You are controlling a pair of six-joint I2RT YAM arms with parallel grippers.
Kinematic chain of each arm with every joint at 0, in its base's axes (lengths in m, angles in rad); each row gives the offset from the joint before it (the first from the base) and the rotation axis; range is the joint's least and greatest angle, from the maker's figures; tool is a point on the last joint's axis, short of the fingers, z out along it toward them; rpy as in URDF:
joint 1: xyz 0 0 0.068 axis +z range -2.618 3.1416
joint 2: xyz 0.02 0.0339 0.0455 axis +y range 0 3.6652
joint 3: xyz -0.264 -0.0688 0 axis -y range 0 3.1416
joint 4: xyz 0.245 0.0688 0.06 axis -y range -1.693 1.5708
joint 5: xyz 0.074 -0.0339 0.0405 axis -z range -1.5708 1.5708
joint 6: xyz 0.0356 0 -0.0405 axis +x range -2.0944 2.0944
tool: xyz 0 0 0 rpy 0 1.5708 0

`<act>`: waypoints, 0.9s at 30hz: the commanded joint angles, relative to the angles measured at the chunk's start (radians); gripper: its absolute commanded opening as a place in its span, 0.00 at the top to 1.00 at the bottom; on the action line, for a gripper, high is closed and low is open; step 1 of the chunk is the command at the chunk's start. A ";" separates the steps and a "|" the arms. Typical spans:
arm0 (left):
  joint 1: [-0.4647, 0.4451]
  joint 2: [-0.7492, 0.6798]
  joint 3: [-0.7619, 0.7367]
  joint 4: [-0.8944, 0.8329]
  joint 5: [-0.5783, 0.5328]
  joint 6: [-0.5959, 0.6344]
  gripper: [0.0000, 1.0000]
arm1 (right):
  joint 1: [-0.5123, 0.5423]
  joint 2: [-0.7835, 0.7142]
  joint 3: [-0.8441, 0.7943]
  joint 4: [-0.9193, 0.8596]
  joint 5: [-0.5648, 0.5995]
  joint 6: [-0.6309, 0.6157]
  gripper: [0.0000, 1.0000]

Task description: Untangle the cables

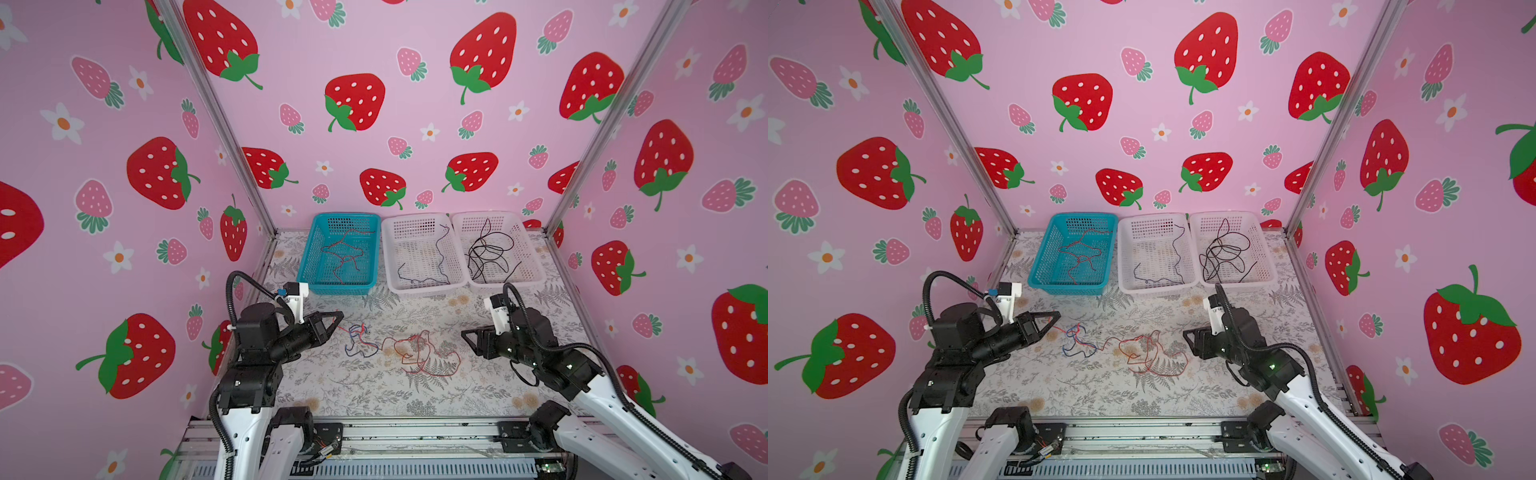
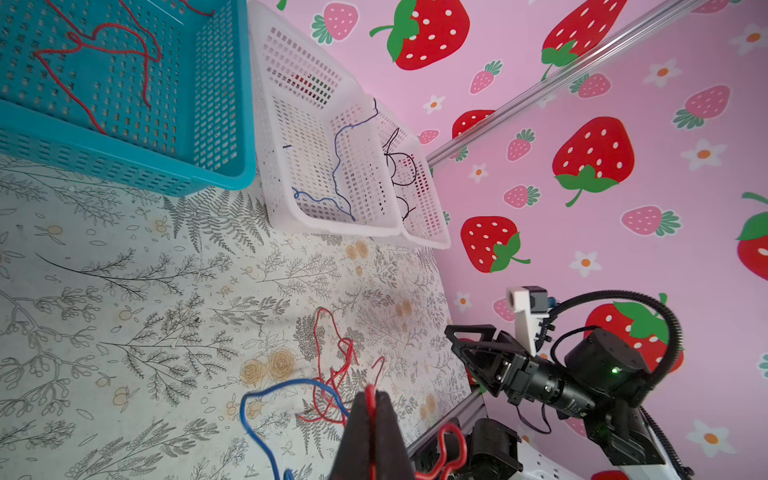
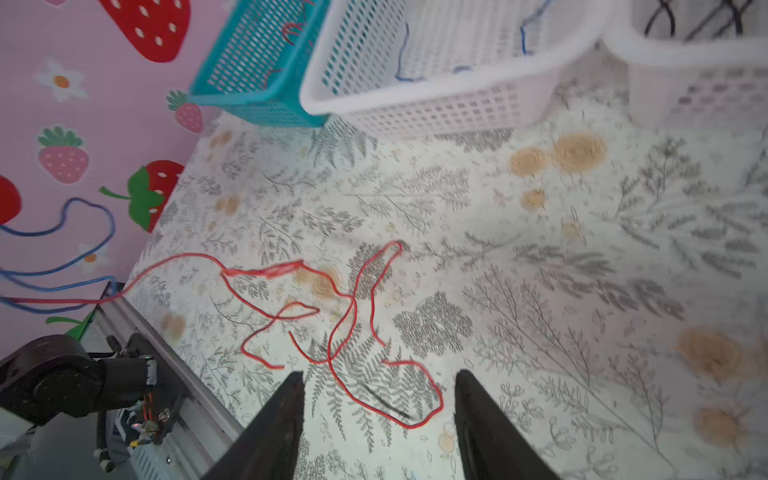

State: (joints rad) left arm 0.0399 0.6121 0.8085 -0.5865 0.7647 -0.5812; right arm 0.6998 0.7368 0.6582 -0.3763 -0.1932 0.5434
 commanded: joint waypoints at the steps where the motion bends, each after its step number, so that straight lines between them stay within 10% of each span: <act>1: -0.025 0.011 0.042 0.030 0.040 -0.023 1.00 | 0.032 0.030 0.058 0.077 -0.115 -0.096 0.38; 9: -0.179 0.051 0.048 0.054 -0.057 -0.020 1.00 | 0.341 0.270 0.118 0.417 -0.108 -0.059 0.41; 27: -0.279 0.077 0.015 0.117 -0.088 -0.031 1.00 | 0.413 0.524 0.132 0.804 -0.242 -0.118 0.45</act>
State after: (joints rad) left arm -0.2302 0.6922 0.8135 -0.5114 0.6750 -0.6003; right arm 1.0977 1.2362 0.7643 0.3531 -0.4095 0.4477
